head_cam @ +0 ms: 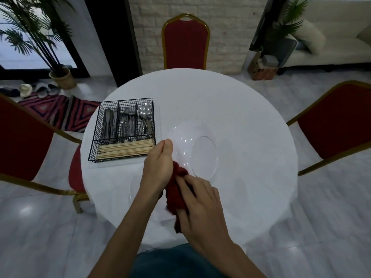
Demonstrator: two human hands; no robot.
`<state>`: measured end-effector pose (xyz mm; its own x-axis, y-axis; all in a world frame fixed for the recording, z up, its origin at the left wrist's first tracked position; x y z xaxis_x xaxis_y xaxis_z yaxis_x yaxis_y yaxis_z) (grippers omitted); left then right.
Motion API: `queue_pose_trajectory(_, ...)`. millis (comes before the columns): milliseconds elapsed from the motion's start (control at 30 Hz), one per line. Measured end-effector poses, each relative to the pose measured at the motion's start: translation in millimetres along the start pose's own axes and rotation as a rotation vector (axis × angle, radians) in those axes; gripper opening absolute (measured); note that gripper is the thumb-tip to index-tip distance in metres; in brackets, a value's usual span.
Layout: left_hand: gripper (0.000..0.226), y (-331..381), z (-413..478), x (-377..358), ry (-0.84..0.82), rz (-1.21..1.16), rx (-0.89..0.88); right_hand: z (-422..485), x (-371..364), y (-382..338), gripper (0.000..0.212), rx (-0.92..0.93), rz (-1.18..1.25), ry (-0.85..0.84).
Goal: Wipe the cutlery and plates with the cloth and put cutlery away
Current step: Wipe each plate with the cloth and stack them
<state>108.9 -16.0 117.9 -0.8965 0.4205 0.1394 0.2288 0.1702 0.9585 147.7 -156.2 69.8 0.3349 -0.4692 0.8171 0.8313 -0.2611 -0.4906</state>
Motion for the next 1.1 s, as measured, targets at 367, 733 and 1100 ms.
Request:
queue_pose_trajectory(367, 0.044, -13.6, -6.2, 1.1, -0.013, 0.176, -0.123, 80.0, 2.4, 32.2, 0.058, -0.252, 0.155, -0.047)
queue_pose_trajectory(733, 0.021, -16.8, 14.1, 49.3, 0.415, -0.451, 0.252, 33.6, 11.2, 54.6, 0.048, -0.494, 0.531, -0.257)
queue_pose_trajectory(1100, 0.041, -23.2, 1.4, 1.6, 0.231, -0.248, 0.148, 48.2, -6.6, 18.8, 0.059, 0.023, 0.268, -0.239)
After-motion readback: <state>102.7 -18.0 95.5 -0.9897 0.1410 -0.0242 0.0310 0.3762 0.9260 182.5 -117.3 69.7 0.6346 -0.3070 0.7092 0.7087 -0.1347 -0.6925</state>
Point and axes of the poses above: each hand's wrist, its own z-axis towards the middle knuckle, its own x-axis out of the back of the hand, y = z × x, the point moved 2 cm from there along z, towards the middle knuckle, and after that the axes turned 4 degrees about -x, right-handed, at the moved point
